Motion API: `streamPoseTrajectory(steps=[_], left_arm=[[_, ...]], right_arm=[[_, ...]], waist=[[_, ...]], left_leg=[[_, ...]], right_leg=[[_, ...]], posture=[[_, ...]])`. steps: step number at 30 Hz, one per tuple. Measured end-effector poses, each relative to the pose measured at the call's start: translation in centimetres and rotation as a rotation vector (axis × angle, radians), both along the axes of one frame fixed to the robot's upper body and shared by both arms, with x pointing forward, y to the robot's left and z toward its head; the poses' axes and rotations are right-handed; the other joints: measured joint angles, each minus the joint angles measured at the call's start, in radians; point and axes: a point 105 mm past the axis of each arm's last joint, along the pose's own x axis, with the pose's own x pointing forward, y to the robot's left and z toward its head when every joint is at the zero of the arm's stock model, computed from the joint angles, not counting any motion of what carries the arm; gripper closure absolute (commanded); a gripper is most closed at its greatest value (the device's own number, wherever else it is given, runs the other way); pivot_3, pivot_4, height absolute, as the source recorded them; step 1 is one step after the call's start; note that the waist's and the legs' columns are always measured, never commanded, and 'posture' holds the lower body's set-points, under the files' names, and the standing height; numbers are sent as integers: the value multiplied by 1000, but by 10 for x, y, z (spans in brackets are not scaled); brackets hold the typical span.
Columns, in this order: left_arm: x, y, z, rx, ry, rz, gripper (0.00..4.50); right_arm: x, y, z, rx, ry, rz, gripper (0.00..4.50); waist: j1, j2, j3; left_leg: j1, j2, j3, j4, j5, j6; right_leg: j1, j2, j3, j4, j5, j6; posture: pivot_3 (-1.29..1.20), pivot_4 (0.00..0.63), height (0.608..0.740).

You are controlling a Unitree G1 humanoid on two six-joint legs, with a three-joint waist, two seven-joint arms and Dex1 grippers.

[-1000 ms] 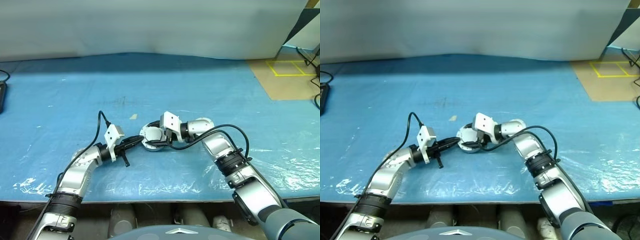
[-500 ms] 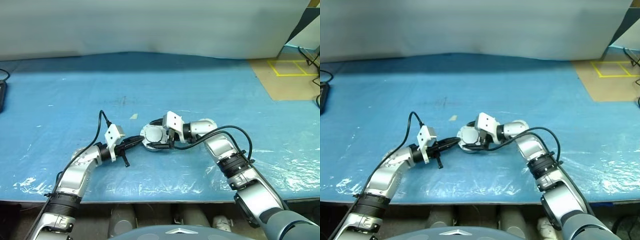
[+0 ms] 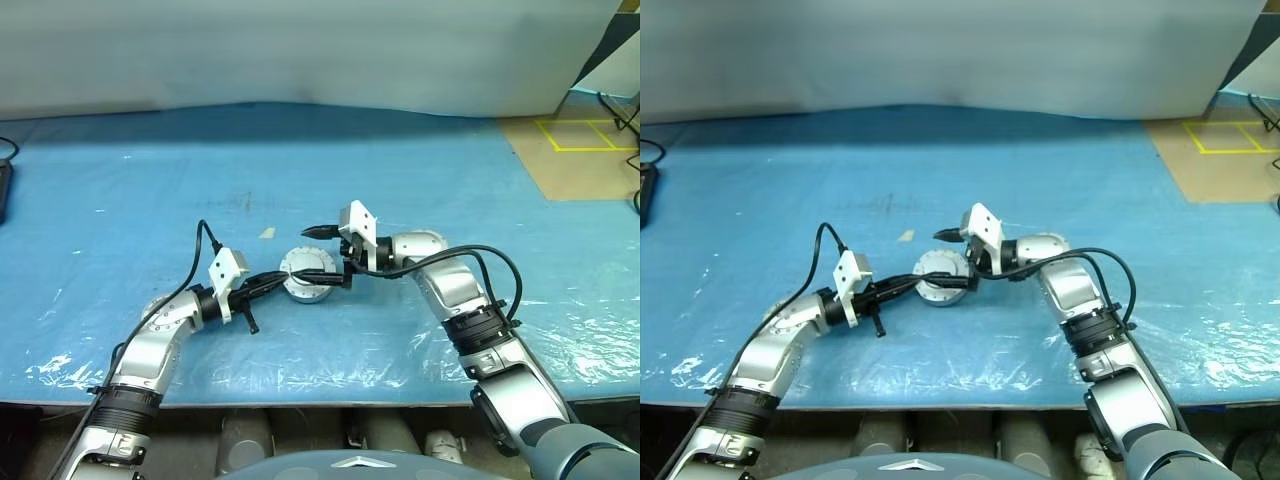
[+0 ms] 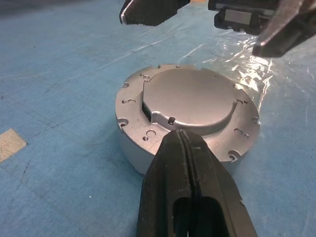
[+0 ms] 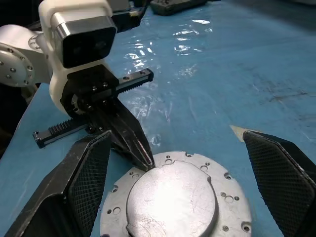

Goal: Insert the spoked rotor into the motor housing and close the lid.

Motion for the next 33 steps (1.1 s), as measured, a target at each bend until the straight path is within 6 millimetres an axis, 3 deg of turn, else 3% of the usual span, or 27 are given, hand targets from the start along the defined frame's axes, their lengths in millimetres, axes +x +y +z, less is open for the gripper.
streamPoseTrajectory(steps=[4,8,12,18,24,33], left_arm=[[0,0,0,0,0,-2,4500],[0,0,0,-1,-3,-2,4500],[0,0,1,-1,-6,-3,4500],[1,0,-1,-3,-10,-5,4500],[2,0,-2,-9,-18,-2,4500],[2,0,-4,-10,-23,0,4500]], right_arm=[[9,-20,2,7,49,-109,56],[18,-49,-6,-8,189,-243,56],[14,-62,-14,18,372,-273,56],[5,-68,-34,53,614,-293,56],[1,-68,-44,77,724,-311,56],[-8,-46,-50,137,832,-264,56]], waist=[[2,0,0],[3,0,0],[5,0,0],[11,0,0],[13,0,0],[23,0,0]], left_leg=[[0,0,0,0,2,-3],[0,-1,0,0,2,-3],[0,0,0,0,2,-3],[0,0,0,0,2,-3],[0,0,0,0,2,-3],[1,0,0,0,2,-3]], right_leg=[[0,0,0,0,0,0],[0,0,0,0,0,0],[0,0,0,0,0,0],[0,0,0,0,0,0],[0,0,0,0,0,0],[0,0,0,0,0,0]], posture=[[0,150,740],[0,150,740],[0,150,740],[0,150,740],[0,150,740],[0,150,740]])
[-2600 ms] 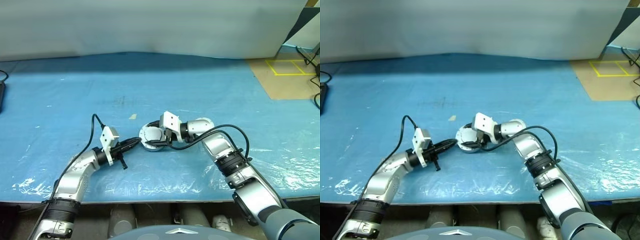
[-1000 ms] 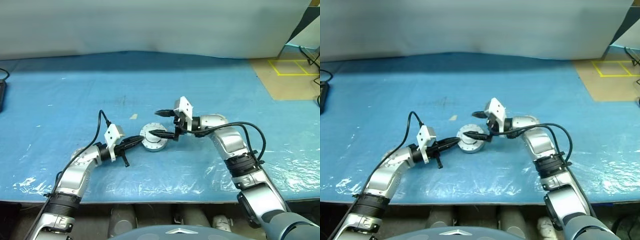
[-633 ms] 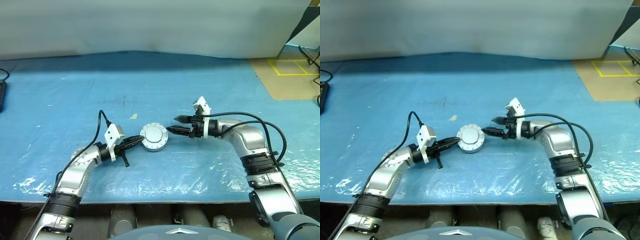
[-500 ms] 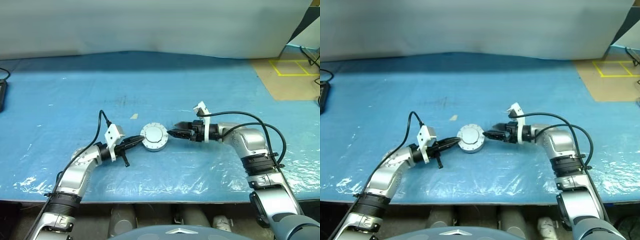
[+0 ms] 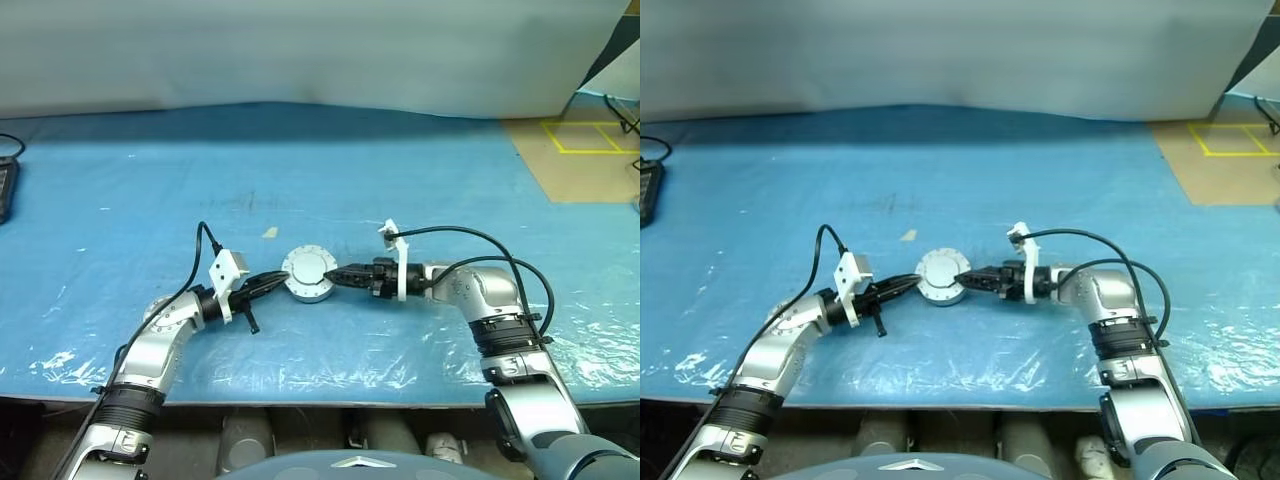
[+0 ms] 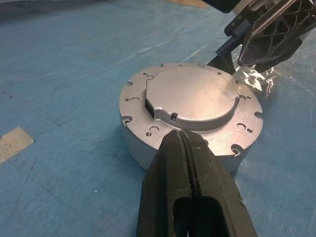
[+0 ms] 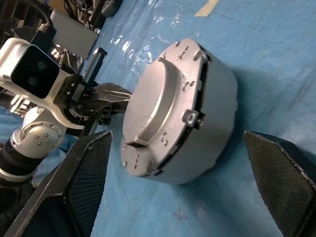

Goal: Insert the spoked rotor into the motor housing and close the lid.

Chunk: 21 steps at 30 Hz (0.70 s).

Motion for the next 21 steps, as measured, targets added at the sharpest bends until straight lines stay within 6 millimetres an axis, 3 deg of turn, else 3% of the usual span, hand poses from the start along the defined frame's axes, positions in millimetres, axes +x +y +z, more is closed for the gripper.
streamPoseTrajectory(steps=[3,8,15,20,21], left_arm=[[0,0,0,0,0,0,4500],[-1,0,-1,1,0,2,4500],[-1,1,-3,6,5,6,4500],[-1,1,-2,3,-6,5,4500],[-1,1,-2,3,-4,5,4500]], right_arm=[[-2,8,-1,32,34,0,635],[0,2,-3,95,115,-47,2302],[3,1,0,118,120,-55,2302],[3,0,0,118,122,-58,3353],[3,1,0,118,119,-57,3368]], waist=[[2,0,0],[2,0,0],[3,0,0],[2,0,0],[3,0,0]], left_leg=[[0,0,0,0,0,0],[-1,0,0,0,0,0],[-1,0,0,0,0,0],[0,0,0,0,0,0],[0,0,0,0,0,0]], right_leg=[[0,0,0,0,0,0],[0,0,0,0,0,0],[0,0,0,0,0,0],[0,0,-1,0,0,0],[0,0,-1,0,0,0]], posture=[[0,150,740],[0,150,740],[0,150,740],[0,150,740],[0,150,740]])
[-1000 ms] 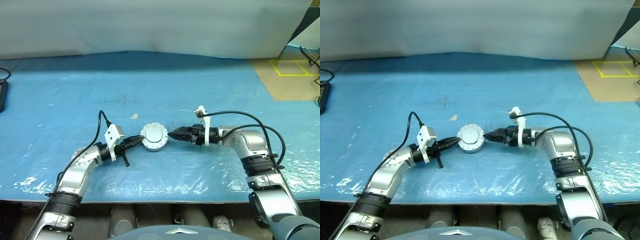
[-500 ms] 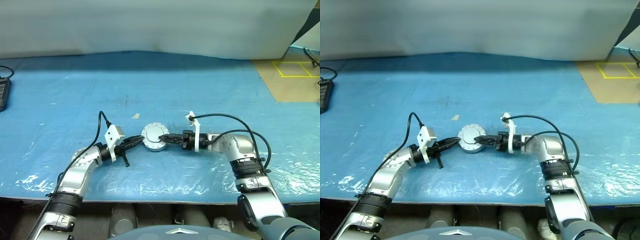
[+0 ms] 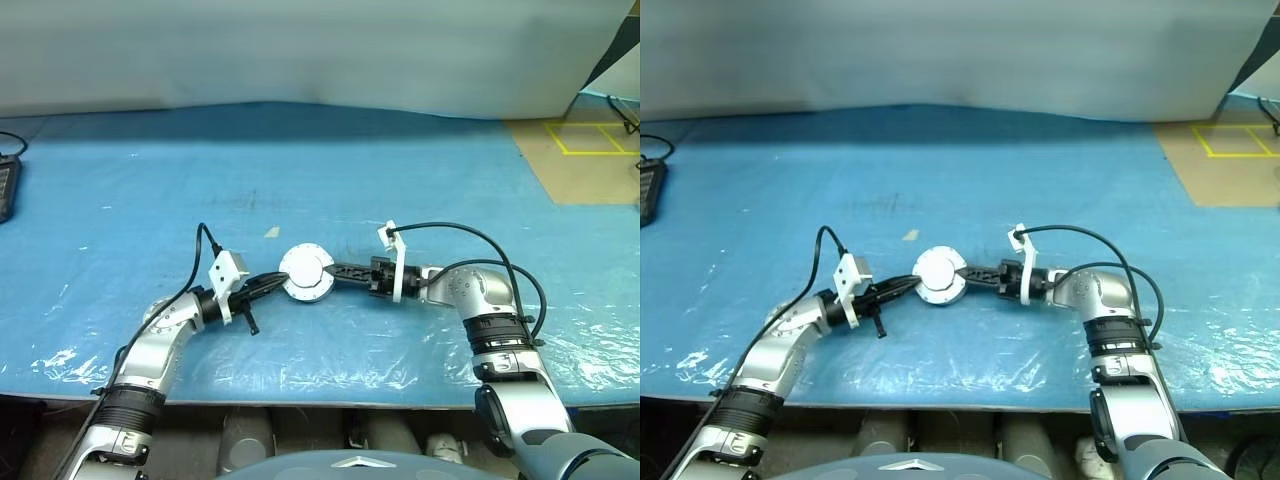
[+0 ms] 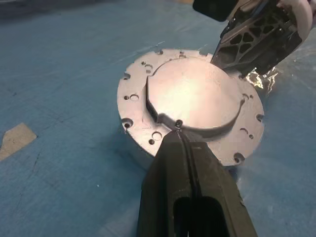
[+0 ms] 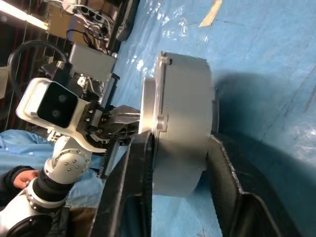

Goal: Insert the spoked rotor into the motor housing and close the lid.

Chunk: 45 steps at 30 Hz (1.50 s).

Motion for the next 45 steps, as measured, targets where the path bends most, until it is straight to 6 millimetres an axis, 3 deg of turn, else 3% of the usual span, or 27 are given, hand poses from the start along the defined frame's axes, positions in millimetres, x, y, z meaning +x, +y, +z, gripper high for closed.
streamPoseTrajectory(steps=[11,20,23,29,34,45], left_arm=[[2,3,0,-40,27,26,4500],[12,21,3,-149,128,140,4500],[16,27,6,-201,160,190,3885],[20,18,23,-415,296,169,1911],[24,14,48,-630,374,150,160],[28,7,76,-976,553,88,71]], right_arm=[[3,3,2,3,2,-13,3368],[20,-5,8,74,55,-135,3368],[30,-12,15,122,67,-205,3368],[47,-15,44,284,66,-297,3368],[49,-13,74,389,12,-296,3368],[34,1,103,436,-69,-211,3368]], waist=[[-1,0,0],[0,0,0],[0,0,0],[1,0,1],[2,0,1],[2,0,1]], left_leg=[[0,0,0,0,0,0],[-5,0,0,0,0,0],[-12,0,0,1,0,0],[-19,1,0,3,1,0],[-20,1,0,3,1,0],[-21,1,-1,3,1,-1]], right_leg=[[0,0,0,0,0,0],[-5,0,0,0,0,0],[-11,1,0,1,0,0],[-18,2,-1,4,2,2],[-18,2,-2,4,2,2],[-17,2,-2,3,3,4]], posture=[[0,150,740],[0,150,740],[0,150,740],[0,150,740],[0,150,740],[0,150,740]])
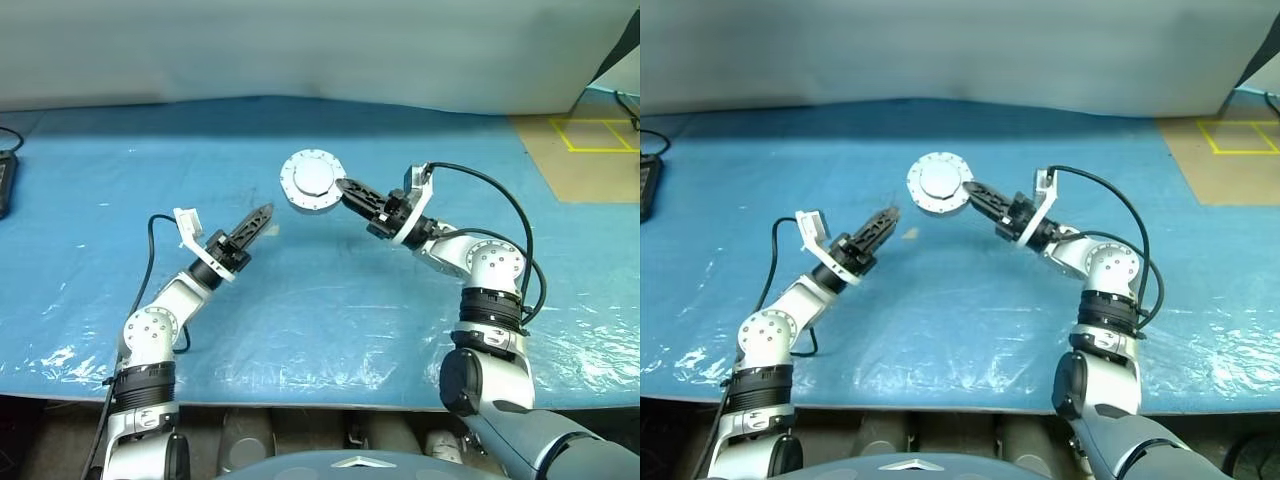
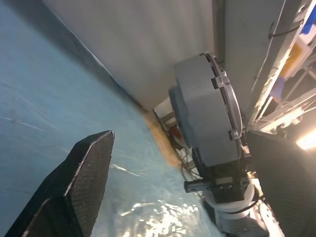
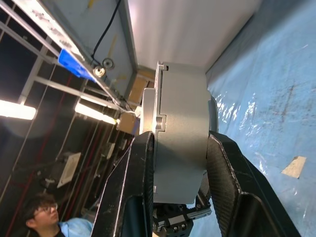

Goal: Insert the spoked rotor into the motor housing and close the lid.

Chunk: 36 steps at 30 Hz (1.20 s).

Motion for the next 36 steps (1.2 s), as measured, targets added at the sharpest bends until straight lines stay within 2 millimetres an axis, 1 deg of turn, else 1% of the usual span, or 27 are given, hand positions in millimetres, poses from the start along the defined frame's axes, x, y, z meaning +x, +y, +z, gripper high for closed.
streamPoseTrajectory(steps=[4,12,15,18,21,24,25,34,36], left_arm=[[-4,-9,2,-51,29,-56,71],[-5,-17,2,-78,41,-73,71],[-5,-21,2,-63,32,-73,71],[-5,-26,1,-36,23,-76,71],[-5,-30,0,-31,15,-88,655],[-5,-30,0,-30,11,-84,1673],[-6,-31,2,-51,5,-89,1844],[-5,-32,2,-79,13,-79,1871],[-4,-32,1,-80,23,-74,1871]], right_arm=[[-4,7,-3,-16,4,19,3368],[-18,18,-17,-112,-8,75,3368],[-20,21,-22,-129,-2,93,3368],[-21,22,-22,-133,-8,100,3368],[-21,22,-20,-132,-22,101,3368],[-22,22,-19,-126,-34,105,3368],[-22,22,-17,-116,-43,107,3368],[-21,21,-17,-110,-73,91,3368],[-19,21,-19,-122,-93,77,2627]], waist=[[3,0,0],[4,0,0],[4,0,0],[4,0,0],[3,0,0],[2,0,0],[2,0,0],[2,0,0],[2,0,0]], left_leg=[[-1,0,-1,0,0,0],[-1,0,-2,0,0,0],[-1,-1,-3,1,0,0],[-1,-1,-3,2,0,0],[-1,-1,-3,3,0,0],[-1,-1,-3,4,0,0],[-1,-1,-3,4,0,0],[-1,0,-4,8,0,0],[-1,0,-4,8,0,0]], right_leg=[[0,0,-1,0,0,0],[1,0,-1,-1,1,2],[1,0,-1,-1,2,3],[2,0,-1,-1,2,4],[2,0,-1,-1,2,4],[2,0,-1,-1,2,4],[2,0,-1,-1,2,4],[3,0,-1,1,2,4],[3,0,-1,1,3,4]], posture=[[0,150,740],[0,150,740],[0,150,740],[0,150,740],[0,150,740],[0,150,740],[0,150,740],[0,150,740],[0,150,740]])
